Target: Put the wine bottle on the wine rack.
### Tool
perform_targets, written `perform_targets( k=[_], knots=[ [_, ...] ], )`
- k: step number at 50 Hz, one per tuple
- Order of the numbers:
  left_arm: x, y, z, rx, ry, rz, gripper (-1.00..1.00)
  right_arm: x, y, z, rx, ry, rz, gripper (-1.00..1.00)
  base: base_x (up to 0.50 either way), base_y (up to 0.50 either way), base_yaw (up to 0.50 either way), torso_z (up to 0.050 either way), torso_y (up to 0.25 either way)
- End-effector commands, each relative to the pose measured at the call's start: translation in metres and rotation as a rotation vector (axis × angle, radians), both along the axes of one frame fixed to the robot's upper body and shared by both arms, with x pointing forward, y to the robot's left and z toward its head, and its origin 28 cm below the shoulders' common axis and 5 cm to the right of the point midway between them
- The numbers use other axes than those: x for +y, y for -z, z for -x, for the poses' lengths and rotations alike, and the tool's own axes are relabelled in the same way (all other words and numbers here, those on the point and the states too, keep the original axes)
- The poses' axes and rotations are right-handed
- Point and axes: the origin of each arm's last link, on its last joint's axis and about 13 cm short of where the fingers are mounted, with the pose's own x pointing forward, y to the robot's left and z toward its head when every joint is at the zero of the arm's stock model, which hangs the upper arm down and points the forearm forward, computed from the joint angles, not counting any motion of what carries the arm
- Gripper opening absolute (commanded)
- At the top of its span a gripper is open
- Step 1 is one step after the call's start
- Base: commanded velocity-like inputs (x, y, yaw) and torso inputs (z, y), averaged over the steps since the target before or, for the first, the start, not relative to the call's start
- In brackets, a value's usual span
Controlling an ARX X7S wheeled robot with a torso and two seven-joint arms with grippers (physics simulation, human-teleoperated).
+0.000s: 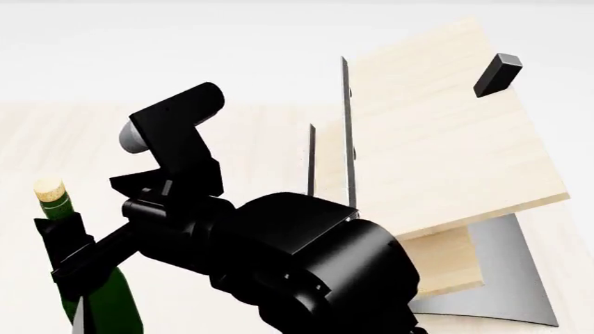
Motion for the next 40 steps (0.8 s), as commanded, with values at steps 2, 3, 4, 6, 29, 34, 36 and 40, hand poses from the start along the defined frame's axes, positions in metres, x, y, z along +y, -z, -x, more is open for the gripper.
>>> perform_targets(
  k=[2, 3, 4, 6, 29, 34, 36, 40],
  knots=[
    [0.0, -0.001, 0.0, -0.001, -0.001, 0.0, 1.0, 0.005, 0.01, -0.007, 0.009, 0.008, -0.011, 1.0, 0.0, 0.0, 0.0, 0.0, 0.0],
    [0.0, -0.001, 0.0, -0.001, 0.0, 0.001, 1.0, 0.005, 0.01, -0.007, 0.012, 0.008, -0.011, 1.0, 0.0, 0.0, 0.0, 0.0, 0.0],
    [0.0, -0.001, 0.0, -0.001, -0.001, 0.001, 1.0, 0.006, 0.01, -0.007, 0.015, 0.009, -0.013, 1.0, 0.0, 0.0, 0.0, 0.0, 0.0],
    [0.0, -0.001, 0.0, -0.001, 0.0, 0.001, 1.0, 0.006, 0.011, -0.007, 0.015, 0.008, -0.013, 1.0, 0.0, 0.0, 0.0, 0.0, 0.0],
    [0.0, 0.0, 0.0, -0.001, 0.0, 0.0, 1.0, 0.013, 0.022, -0.012, 0.037, 0.011, -0.027, 1.0, 0.0, 0.0, 0.0, 0.0, 0.0],
    [0.0, 0.0, 0.0, -0.001, -0.001, 0.001, 1.0, 0.014, 0.023, -0.014, 0.04, 0.019, -0.033, 1.0, 0.0, 0.0, 0.0, 0.0, 0.0],
    [0.0, 0.0, 0.0, 0.0, 0.0, 0.001, 1.0, 0.014, 0.023, -0.015, 0.04, 0.024, -0.034, 1.0, 0.0, 0.0, 0.0, 0.0, 0.0],
    [0.0, 0.0, 0.0, 0.0, -0.001, 0.001, 1.0, 0.016, 0.023, -0.018, 0.042, 0.03, -0.044, 1.0, 0.0, 0.0, 0.0, 0.0, 0.0]
  ],
)
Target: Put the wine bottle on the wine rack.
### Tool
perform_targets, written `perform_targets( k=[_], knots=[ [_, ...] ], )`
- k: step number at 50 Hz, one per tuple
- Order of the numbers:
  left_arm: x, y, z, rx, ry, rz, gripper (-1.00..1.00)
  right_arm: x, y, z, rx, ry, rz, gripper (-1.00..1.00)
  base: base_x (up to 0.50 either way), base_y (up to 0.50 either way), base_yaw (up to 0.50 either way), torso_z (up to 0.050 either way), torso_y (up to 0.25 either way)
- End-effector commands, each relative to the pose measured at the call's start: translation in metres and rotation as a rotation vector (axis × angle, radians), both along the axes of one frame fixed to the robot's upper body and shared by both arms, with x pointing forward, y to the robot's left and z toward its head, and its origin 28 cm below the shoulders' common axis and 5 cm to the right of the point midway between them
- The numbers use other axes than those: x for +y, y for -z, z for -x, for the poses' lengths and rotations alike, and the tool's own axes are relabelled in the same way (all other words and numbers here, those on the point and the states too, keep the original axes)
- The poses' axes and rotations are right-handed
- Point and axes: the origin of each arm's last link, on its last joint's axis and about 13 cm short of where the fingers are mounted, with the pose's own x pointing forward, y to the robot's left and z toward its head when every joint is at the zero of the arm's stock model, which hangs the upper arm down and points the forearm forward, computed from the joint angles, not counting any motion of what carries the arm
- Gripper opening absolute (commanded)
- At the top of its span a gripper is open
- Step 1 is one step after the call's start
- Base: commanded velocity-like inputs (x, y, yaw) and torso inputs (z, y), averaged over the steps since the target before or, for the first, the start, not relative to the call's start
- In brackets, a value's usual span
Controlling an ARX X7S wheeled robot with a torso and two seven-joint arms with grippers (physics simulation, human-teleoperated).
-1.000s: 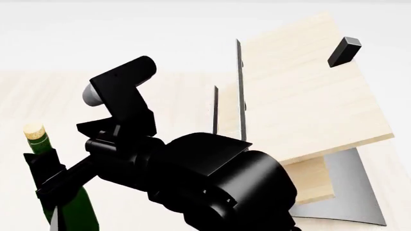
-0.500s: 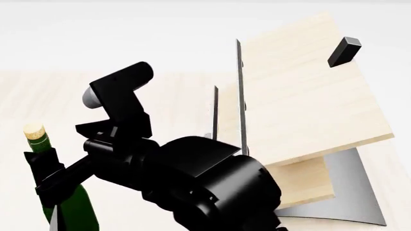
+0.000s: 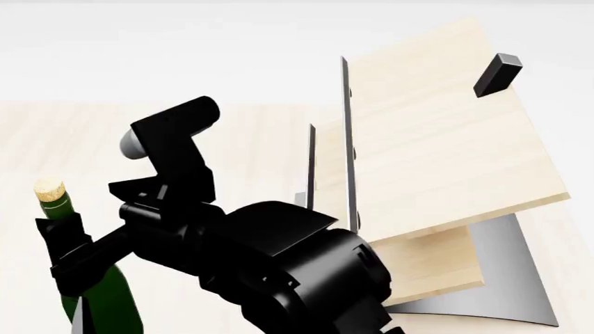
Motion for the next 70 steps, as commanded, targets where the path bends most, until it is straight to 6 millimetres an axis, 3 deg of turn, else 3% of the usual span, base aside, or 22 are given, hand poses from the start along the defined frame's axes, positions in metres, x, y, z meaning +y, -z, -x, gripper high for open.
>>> perform_targets(
  k=[1, 35, 49, 70],
  knots=[
    [0.0, 0.0, 0.0, 0.0, 0.001, 0.0, 1.0, 0.003, 0.003, -0.005, 0.01, 0.013, -0.019, 1.0, 0.0, 0.0, 0.0, 0.0, 0.0],
    [0.0, -0.001, -0.001, -0.001, 0.0, 0.002, 1.0, 0.02, 0.014, -0.008, 0.01, 0.009, -0.04, 1.0, 0.0, 0.0, 0.0, 0.0, 0.0],
    [0.001, -0.001, -0.001, -0.001, -0.003, 0.004, 1.0, 0.026, 0.027, -0.013, 0.01, 0.02, -0.053, 1.0, 0.0, 0.0, 0.0, 0.0, 0.0],
    [0.001, -0.001, -0.001, -0.002, -0.001, 0.005, 1.0, 0.032, 0.029, -0.011, -0.02, 0.036, -0.075, 1.0, 0.0, 0.0, 0.0, 0.0, 0.0]
  ],
)
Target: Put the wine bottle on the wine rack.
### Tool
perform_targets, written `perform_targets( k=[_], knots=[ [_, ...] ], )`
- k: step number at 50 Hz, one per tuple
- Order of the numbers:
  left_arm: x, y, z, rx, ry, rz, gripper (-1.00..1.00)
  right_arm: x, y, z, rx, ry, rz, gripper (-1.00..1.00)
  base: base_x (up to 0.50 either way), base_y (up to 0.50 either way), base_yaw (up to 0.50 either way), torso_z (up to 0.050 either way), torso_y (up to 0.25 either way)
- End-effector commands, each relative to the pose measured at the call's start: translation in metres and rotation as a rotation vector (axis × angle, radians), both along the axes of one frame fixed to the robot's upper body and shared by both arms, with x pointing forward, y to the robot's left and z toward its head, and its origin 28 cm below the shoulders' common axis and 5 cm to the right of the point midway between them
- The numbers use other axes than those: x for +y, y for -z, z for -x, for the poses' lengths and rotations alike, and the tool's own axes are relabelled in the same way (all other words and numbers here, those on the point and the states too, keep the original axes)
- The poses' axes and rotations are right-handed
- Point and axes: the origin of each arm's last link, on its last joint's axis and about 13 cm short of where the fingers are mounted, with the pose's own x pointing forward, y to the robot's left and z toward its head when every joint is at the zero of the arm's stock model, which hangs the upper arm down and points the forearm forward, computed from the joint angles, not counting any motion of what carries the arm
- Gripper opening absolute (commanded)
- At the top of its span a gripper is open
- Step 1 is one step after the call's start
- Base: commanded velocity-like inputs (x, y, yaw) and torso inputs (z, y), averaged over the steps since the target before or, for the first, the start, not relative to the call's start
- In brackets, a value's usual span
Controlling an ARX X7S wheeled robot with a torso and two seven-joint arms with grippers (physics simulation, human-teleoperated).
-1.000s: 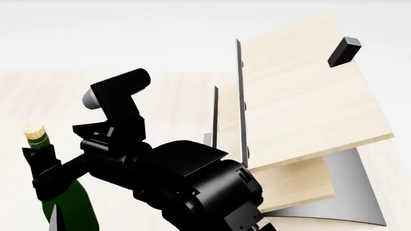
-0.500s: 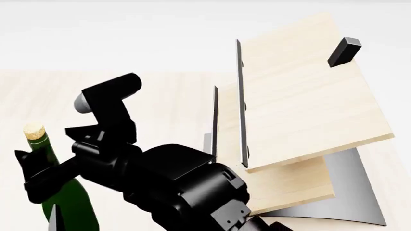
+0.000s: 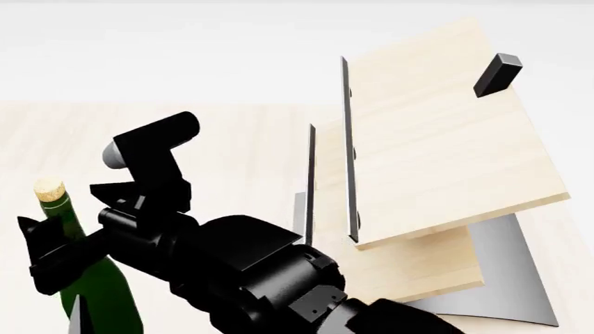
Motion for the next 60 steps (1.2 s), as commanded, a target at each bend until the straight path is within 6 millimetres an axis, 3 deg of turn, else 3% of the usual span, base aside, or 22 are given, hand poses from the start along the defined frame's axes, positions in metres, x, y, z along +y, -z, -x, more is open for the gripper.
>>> perform_targets(
  k=[1, 9, 10, 23, 32, 43, 53, 60],
  knots=[
    [0.0, 0.0, 0.0, -0.001, 0.0, 0.0, 1.0, 0.002, 0.002, 0.0, -0.015, 0.017, -0.006, 1.0, 0.0, 0.0, 0.0, 0.0, 0.0],
    [0.0, 0.001, 0.0, 0.001, 0.001, -0.001, 1.0, 0.002, 0.001, 0.001, -0.021, 0.021, -0.01, 1.0, 0.0, 0.0, 0.0, 0.0, 0.0],
    [0.0, 0.001, 0.0, 0.002, 0.001, -0.001, 1.0, 0.002, 0.001, 0.001, -0.024, 0.023, -0.009, -1.0, 0.0, 0.0, 0.0, 0.0, 0.0],
    [-0.001, 0.001, 0.0, 0.002, 0.002, -0.003, 1.0, 0.0, 0.0, -0.001, -0.034, 0.033, -0.009, -1.0, 0.0, 0.0, 0.0, 0.0, 0.0],
    [-0.001, 0.001, 0.0, 0.003, 0.004, -0.004, 1.0, -0.013, -0.034, 0.0, -0.106, 0.083, -0.071, -1.0, 0.0, 0.0, 0.0, 0.0, 0.0],
    [-0.001, 0.0, 0.0, 0.004, 0.002, -0.005, 1.0, -0.033, -0.059, -0.009, -0.14, 0.146, -0.133, -1.0, 0.0, 0.0, 0.0, 0.0, 0.0],
    [-0.001, 0.001, -0.001, 0.005, 0.001, -0.006, 1.0, -0.051, -0.088, -0.003, -0.188, 0.179, -0.199, -1.0, 0.0, 0.0, 0.0, 0.0, 0.001],
    [-0.001, 0.0, 0.0, 0.001, 0.001, -0.007, 1.0, -0.075, -0.12, 0.0, -0.189, 0.254, -0.265, -1.0, 0.0, 0.0, 0.0, 0.0, 0.0]
  ],
)
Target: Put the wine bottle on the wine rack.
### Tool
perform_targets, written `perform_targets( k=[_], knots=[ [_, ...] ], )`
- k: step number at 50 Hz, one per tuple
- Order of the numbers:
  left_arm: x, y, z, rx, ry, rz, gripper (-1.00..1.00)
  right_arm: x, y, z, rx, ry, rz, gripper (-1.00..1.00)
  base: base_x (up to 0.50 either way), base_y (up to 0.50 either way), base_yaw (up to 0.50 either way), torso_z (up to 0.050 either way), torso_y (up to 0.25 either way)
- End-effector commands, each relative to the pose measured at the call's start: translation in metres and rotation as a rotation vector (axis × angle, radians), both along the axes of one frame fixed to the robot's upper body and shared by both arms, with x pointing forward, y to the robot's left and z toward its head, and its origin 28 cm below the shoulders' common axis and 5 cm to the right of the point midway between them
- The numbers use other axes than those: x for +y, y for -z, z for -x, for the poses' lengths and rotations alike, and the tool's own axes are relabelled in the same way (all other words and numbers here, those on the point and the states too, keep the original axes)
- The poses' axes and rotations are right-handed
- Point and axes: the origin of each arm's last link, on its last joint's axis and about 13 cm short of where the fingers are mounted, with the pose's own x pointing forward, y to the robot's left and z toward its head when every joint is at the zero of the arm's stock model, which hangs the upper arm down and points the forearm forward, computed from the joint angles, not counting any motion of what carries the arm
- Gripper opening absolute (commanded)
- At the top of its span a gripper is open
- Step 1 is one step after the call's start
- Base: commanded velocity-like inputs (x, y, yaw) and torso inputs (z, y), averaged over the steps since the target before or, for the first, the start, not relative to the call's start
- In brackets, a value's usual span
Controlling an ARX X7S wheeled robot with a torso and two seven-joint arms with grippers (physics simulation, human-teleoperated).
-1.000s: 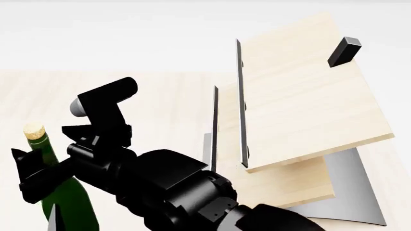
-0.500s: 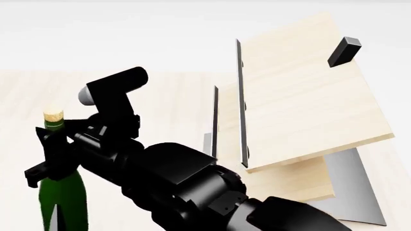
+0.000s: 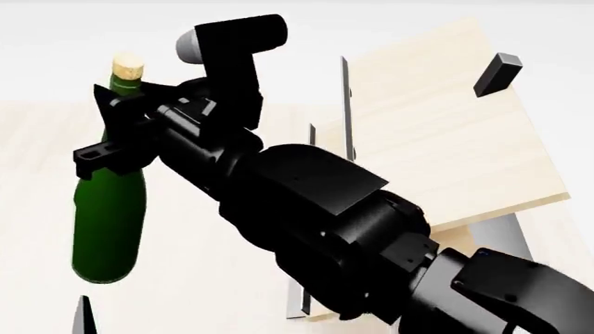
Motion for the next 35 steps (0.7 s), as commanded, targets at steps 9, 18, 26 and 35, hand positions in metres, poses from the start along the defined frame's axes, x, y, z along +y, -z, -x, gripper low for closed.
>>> perform_targets(
  k=[9, 18, 26, 35],
  knots=[
    [-0.001, 0.0, 0.0, -0.001, 0.002, -0.004, 1.0, -0.059, -0.081, 0.012, -0.041, 0.145, -0.244, -1.0, 0.0, 0.0, 0.0, 0.0, 0.001],
    [-0.001, 0.001, 0.0, 0.001, 0.002, -0.006, 1.0, -0.087, -0.101, 0.016, 0.038, 0.222, -0.357, -1.0, 0.0, 0.0, 0.0, 0.0, 0.0],
    [-0.002, 0.0, 0.001, 0.002, 0.004, -0.008, 1.0, -0.108, -0.111, 0.016, 0.105, 0.254, -0.448, -1.0, 0.0, 0.0, 0.0, 0.0, 0.001],
    [-0.002, 0.001, 0.0, 0.004, 0.003, -0.008, 1.0, -0.135, -0.12, 0.019, 0.102, 0.302, -0.535, -1.0, 0.0, 0.0, 0.0, 0.0, 0.0]
  ],
)
